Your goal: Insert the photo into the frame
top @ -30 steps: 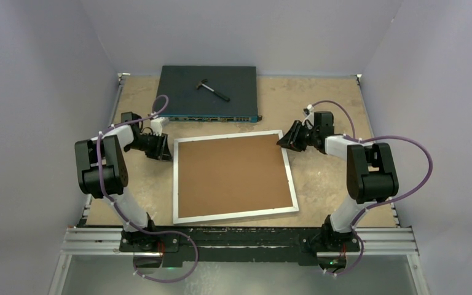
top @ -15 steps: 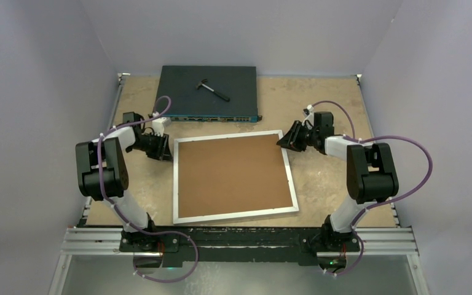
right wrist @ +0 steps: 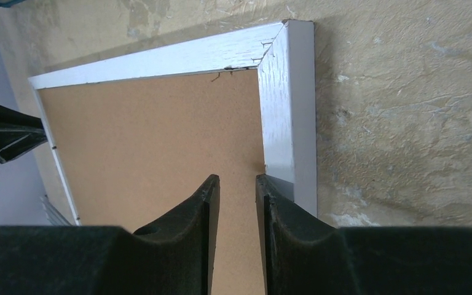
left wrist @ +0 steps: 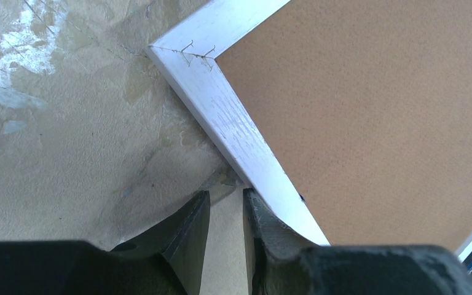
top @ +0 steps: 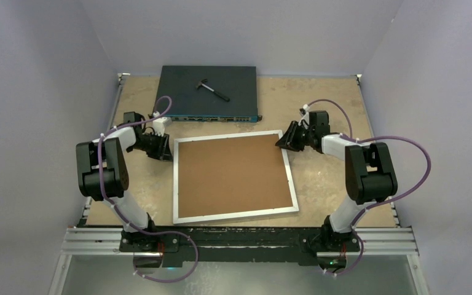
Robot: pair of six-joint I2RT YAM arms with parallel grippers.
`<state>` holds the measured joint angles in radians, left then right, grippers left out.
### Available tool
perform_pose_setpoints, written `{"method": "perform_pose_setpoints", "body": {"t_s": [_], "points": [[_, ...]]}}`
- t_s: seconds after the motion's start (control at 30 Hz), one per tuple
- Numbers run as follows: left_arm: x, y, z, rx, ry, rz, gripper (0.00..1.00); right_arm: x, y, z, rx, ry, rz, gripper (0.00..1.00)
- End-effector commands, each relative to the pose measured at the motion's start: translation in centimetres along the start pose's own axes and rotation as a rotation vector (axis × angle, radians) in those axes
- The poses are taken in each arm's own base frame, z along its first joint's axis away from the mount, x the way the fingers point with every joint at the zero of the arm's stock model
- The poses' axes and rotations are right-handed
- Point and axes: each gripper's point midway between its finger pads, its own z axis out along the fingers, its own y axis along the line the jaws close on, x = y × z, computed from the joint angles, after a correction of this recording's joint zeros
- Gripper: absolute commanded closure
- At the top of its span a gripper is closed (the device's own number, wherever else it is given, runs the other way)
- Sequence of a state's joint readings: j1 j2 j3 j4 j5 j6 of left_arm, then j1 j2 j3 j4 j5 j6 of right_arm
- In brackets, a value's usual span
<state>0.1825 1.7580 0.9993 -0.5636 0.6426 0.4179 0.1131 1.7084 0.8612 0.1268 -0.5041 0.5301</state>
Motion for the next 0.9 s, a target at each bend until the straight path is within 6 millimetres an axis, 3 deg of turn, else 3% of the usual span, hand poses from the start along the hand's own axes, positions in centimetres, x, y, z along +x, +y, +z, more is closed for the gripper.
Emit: {"method": "perform_pose_setpoints", "body": {"t_s": [0.0,0.6,0.7,0.87], "points": [[0.5,-1.3,1.6,0.048,0.004,0.017,0.74,2.5,-3.2,1.1,0.178,0.075,-0.015,0.69],[0.0,-1.4,1.4,0.052,-0.009,0.028,0.76,3.3,-3.4,1.9,0.312,0.092,-0.072,0.67],[0.0,-1.4,1.5,0.053,-0.009,0.028,0.76,3.0,-1.8,1.6,0.267,0.084,-0.086,0.64],[0.0,-1.4,1.3,0.047,-0.005,0.031,0.77,0.7,4.1,-1.1,0.063,0.024,-0.081,0.51]]}}
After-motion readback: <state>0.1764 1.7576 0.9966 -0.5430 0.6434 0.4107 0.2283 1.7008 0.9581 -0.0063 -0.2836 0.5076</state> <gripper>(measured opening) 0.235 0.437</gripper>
